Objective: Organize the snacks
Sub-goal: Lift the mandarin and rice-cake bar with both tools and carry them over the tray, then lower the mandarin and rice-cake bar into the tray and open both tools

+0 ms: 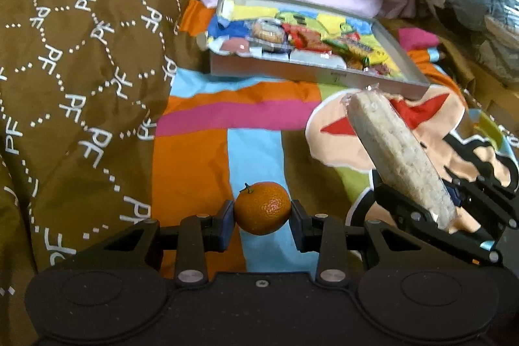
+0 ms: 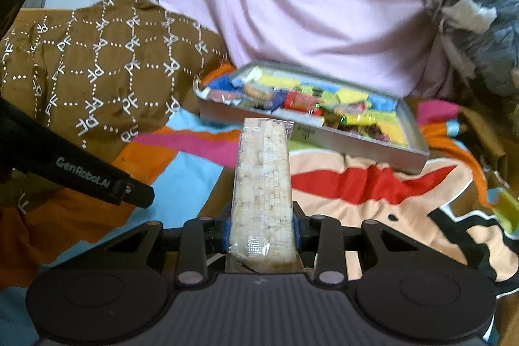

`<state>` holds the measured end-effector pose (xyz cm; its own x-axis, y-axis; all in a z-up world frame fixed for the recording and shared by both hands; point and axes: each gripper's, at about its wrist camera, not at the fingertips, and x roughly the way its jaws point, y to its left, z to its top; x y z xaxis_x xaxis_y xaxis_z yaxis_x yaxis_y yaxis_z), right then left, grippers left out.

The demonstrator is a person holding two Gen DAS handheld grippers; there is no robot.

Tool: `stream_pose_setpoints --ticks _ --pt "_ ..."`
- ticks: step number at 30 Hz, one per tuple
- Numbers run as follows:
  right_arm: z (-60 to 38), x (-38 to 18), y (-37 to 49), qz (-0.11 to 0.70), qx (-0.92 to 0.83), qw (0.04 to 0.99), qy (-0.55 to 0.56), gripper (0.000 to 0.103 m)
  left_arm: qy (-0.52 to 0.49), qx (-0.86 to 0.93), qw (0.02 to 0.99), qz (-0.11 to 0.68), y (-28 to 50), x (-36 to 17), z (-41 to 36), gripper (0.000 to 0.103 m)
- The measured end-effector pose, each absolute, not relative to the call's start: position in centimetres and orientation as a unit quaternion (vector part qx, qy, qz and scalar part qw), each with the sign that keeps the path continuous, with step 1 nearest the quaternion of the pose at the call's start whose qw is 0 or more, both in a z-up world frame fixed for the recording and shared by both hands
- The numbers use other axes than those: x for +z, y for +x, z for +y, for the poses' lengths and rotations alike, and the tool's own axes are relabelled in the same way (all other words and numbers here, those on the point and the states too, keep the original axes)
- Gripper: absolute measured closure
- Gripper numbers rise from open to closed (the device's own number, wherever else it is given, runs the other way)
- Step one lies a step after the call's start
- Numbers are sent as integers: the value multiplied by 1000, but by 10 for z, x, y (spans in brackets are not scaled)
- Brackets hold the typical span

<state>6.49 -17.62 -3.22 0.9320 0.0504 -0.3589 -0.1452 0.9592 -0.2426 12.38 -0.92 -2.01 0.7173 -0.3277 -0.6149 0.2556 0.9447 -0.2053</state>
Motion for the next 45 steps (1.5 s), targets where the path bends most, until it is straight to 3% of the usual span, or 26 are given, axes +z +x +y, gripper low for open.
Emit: stream_pose_setpoints --ticks 21,37,45 --pt "-189 -22 70 145 44 981 -122 66 -70 -156 944 281 138 4 -21 65" --pt "-270 29 165 106 13 985 -138 66 -77 -188 958 201 255 48 -110 65" --pt "-289 22 212 91 -13 981 -171 66 -63 -182 960 204 308 44 -133 65"
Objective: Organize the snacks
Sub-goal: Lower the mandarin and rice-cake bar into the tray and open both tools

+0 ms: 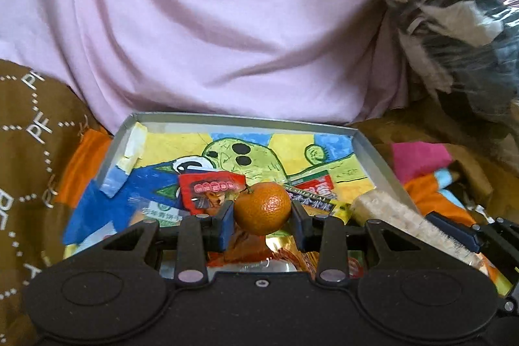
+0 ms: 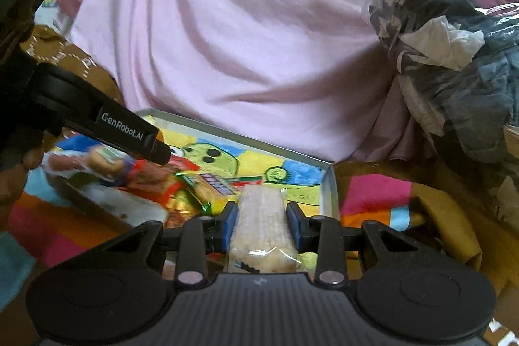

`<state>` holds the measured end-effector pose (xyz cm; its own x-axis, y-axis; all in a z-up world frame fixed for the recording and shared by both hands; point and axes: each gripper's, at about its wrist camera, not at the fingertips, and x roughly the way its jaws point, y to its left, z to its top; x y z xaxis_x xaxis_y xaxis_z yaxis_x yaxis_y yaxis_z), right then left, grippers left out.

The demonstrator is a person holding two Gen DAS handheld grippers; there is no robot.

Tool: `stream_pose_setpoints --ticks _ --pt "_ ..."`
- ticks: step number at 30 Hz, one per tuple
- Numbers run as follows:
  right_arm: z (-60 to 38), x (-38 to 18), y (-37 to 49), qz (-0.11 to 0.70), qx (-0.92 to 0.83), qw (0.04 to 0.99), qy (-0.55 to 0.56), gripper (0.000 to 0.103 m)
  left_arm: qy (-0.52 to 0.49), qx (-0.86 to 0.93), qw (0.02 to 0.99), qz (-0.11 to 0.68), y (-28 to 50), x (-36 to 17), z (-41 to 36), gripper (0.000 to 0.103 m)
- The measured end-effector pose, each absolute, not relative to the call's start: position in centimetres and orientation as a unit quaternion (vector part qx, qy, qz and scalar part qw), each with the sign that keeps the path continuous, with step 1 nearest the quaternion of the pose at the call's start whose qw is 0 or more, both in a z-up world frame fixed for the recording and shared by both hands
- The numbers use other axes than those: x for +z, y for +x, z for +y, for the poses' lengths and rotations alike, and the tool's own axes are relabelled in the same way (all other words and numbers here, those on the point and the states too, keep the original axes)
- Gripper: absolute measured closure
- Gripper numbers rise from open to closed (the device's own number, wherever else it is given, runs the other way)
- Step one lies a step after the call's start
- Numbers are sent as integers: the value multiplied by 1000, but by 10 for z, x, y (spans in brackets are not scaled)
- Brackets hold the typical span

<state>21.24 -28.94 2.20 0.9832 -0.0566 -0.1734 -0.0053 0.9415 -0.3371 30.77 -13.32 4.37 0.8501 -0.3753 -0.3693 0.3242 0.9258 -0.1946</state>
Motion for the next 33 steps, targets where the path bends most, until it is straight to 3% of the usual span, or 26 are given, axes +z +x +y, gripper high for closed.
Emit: stream_pose_setpoints --ticks 14,20,25,28,33 --pt "-310 11 259 134 -40 980 -139 66 -28 -161 959 233 336 26 -154 65" --pt "-316 6 264 159 -45 979 -115 61 -27 -155 958 240 335 27 -155 61" --pt "-327 0 267 176 -50 978 -94 44 -28 -153 959 238 332 30 -155 37" --pt "-331 2 263 173 -49 980 -82 26 -32 -152 960 233 330 33 -153 30" --pt "-327 5 251 161 -31 983 -85 11 -43 -147 961 230 326 38 -148 20"
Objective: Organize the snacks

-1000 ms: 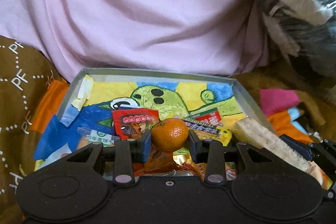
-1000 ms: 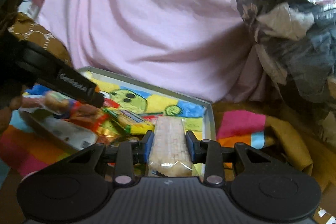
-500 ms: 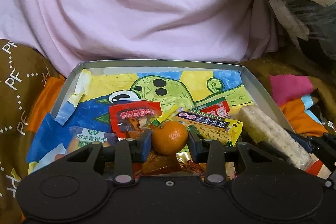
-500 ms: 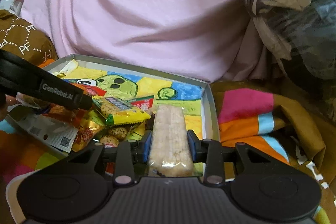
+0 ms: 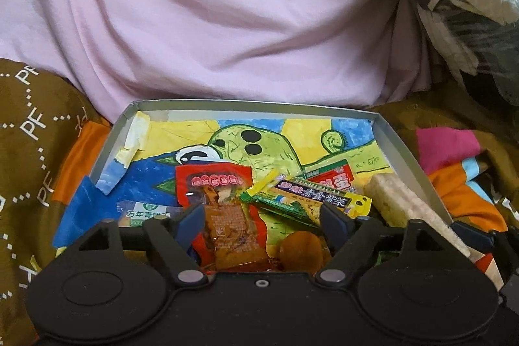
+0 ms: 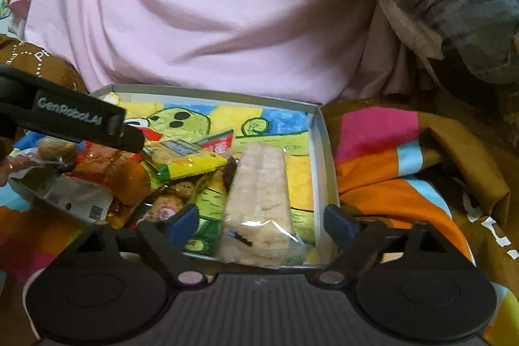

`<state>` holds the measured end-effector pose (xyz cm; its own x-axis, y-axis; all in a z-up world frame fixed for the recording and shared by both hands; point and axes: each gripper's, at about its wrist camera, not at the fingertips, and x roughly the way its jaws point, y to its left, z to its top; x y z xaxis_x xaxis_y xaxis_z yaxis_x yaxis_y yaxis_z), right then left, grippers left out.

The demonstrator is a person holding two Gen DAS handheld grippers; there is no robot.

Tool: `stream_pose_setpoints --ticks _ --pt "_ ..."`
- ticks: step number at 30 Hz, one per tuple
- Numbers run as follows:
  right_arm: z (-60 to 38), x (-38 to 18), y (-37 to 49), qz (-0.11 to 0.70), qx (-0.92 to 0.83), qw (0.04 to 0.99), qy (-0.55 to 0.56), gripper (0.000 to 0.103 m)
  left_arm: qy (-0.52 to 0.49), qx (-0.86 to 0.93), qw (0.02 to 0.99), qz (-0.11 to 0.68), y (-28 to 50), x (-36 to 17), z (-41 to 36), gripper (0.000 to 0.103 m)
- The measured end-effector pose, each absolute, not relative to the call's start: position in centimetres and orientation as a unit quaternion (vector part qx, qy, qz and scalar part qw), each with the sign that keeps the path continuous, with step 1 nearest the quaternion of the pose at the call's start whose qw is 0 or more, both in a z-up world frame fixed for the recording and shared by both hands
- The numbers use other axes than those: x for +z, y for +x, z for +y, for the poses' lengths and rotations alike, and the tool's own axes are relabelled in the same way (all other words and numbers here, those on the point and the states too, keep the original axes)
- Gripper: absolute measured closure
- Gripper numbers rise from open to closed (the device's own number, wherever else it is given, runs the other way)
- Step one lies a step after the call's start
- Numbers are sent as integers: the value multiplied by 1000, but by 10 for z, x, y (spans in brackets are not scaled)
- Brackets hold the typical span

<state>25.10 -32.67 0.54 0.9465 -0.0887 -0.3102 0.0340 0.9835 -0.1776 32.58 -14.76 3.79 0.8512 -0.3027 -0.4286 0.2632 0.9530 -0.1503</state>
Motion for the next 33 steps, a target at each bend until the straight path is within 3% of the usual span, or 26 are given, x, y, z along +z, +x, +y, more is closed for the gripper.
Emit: stream_pose_setpoints --ticks 4,8,33 --pt "-324 11 242 145 -31 986 -80 4 -48 -141 964 219 319 44 -141 6" --pt "-322 19 235 134 -28 988 -66 0 -55 -131 968 208 310 51 -135 1" --pt "-306 59 165 82 -16 997 -7 0 -39 -104 983 148 228 88 -85 1"
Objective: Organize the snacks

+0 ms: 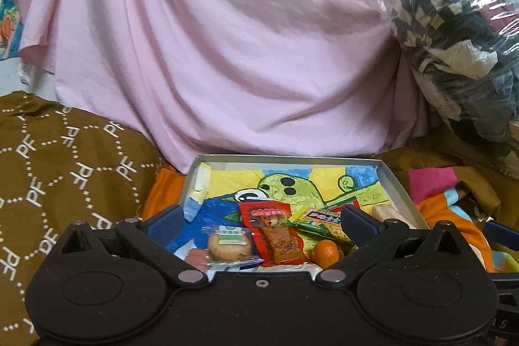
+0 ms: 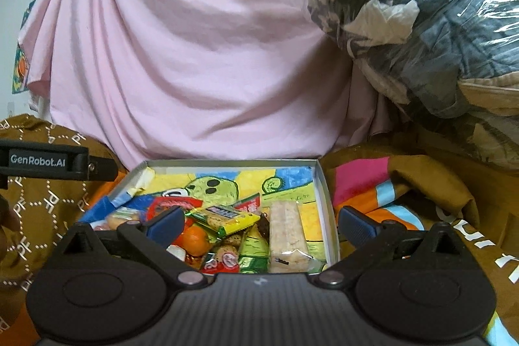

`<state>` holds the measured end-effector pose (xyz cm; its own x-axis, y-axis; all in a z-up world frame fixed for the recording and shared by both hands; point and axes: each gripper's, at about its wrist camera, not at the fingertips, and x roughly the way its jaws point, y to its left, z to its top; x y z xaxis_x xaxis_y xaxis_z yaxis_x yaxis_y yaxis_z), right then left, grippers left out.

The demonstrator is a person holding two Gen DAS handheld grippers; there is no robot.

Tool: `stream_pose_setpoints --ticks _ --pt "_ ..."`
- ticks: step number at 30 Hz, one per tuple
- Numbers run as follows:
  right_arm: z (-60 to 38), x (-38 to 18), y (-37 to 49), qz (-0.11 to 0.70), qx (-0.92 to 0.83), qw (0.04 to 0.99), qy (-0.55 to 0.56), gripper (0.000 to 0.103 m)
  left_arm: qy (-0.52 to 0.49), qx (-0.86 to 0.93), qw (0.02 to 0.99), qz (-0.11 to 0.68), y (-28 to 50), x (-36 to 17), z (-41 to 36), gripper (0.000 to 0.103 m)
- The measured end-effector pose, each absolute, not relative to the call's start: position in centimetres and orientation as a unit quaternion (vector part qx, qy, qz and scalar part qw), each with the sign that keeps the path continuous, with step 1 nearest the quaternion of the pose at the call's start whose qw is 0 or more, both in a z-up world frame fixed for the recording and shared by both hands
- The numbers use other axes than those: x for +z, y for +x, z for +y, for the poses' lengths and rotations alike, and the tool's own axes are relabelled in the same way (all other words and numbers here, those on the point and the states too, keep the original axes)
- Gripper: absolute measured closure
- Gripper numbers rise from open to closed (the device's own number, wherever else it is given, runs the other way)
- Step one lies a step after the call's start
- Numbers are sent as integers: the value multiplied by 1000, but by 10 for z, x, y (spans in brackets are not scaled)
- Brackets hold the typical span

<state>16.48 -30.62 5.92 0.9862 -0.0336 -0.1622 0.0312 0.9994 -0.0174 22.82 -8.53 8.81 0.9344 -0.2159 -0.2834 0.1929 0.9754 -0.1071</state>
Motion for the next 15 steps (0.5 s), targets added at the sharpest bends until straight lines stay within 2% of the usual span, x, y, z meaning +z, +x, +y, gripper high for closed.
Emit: stream_pose_setpoints --ticks 15 --pt "-283 75 118 56 1 998 4 0 -51 -82 986 134 176 94 -51 1"
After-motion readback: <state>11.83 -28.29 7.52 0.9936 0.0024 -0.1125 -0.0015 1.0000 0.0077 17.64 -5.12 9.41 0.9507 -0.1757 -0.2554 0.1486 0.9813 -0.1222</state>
